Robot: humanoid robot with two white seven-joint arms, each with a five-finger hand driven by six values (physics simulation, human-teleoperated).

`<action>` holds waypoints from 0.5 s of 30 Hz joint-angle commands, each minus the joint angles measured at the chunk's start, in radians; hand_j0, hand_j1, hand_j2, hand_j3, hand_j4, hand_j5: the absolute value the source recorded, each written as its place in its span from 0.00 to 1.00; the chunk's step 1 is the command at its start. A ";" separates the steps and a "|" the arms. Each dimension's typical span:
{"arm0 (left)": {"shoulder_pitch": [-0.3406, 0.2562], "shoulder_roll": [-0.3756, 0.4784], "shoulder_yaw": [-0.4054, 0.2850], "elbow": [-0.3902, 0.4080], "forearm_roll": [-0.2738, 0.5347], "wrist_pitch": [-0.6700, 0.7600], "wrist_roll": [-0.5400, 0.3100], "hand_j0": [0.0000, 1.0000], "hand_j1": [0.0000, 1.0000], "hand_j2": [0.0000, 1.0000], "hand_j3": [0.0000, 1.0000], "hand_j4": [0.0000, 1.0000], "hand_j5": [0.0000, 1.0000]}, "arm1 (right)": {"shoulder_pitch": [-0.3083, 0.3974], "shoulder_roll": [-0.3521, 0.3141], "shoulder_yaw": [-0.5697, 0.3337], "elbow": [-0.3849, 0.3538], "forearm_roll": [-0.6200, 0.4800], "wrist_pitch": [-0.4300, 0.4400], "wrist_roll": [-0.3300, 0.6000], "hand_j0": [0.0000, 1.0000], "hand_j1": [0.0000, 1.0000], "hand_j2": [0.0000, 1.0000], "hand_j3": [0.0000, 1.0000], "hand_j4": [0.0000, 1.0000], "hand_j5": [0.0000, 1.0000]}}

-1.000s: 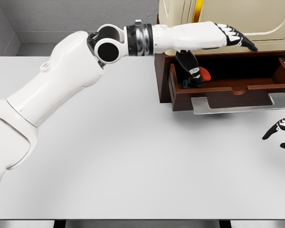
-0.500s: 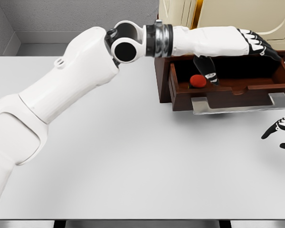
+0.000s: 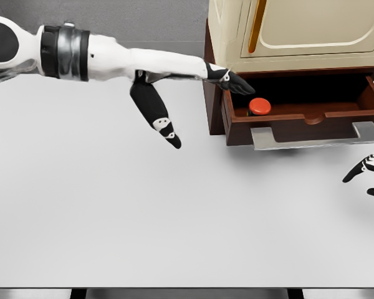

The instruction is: Put the switch into the drawer with left arm, and close the drawer with right arm

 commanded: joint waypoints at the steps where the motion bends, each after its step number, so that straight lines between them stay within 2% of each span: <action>1: -0.002 -0.006 -0.011 -0.023 0.220 0.183 -0.042 1.00 1.00 1.00 1.00 1.00 1.00 | 0.000 -0.001 0.000 0.000 -0.007 0.003 0.000 0.63 0.63 0.63 0.63 0.63 0.63; 2: 0.000 -0.052 0.018 -0.023 0.228 0.270 -0.036 1.00 1.00 1.00 1.00 1.00 1.00 | -0.002 -0.001 0.000 0.000 -0.007 0.003 0.000 0.63 0.63 0.63 0.63 0.63 0.63; 6: -0.002 -0.150 0.027 -0.021 0.234 0.351 0.058 1.00 1.00 1.00 1.00 1.00 1.00 | -0.002 -0.001 0.001 0.000 -0.007 0.003 0.000 0.63 0.63 0.63 0.63 0.63 0.63; 9: 0.001 -0.165 0.037 -0.016 0.232 0.354 0.121 1.00 1.00 1.00 1.00 1.00 1.00 | 0.000 -0.001 0.001 0.000 -0.007 0.003 0.000 0.64 0.64 0.64 0.64 0.64 0.64; 15: 0.008 -0.236 0.037 0.083 0.222 0.374 0.127 1.00 1.00 1.00 1.00 1.00 1.00 | 0.000 -0.001 0.001 0.000 -0.007 0.003 0.000 0.64 0.64 0.64 0.64 0.64 0.64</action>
